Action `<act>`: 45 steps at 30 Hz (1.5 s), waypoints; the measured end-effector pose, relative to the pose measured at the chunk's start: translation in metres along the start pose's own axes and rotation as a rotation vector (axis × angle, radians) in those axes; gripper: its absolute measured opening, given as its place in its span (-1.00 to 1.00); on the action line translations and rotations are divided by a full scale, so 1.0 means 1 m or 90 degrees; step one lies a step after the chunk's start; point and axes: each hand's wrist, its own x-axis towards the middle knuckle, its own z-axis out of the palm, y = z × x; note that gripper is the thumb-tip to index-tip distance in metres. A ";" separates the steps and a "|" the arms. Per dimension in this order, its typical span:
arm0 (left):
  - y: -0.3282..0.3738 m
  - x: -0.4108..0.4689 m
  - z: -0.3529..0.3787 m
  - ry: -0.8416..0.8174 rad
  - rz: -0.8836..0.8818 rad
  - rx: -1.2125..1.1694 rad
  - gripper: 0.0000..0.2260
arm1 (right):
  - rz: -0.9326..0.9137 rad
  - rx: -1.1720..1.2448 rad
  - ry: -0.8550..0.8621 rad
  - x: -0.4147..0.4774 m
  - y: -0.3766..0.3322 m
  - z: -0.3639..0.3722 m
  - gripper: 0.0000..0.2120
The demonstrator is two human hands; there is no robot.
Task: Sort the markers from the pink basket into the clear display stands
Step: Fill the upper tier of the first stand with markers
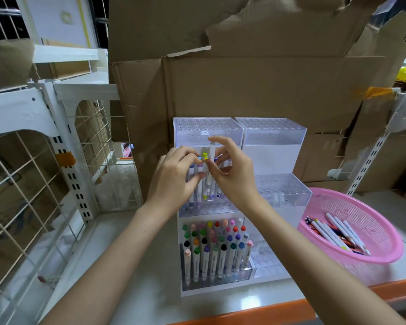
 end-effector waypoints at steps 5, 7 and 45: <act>0.001 -0.001 -0.002 0.006 -0.002 0.004 -0.82 | 0.006 0.005 -0.003 -0.002 -0.001 -0.001 -0.62; 0.002 0.000 -0.001 0.009 -0.004 0.011 -0.82 | 0.007 0.011 -0.006 -0.002 -0.002 -0.001 -0.62; -0.015 -0.020 -0.010 -0.095 0.045 0.074 -0.56 | -0.029 -0.090 -0.103 -0.017 0.005 -0.001 -0.69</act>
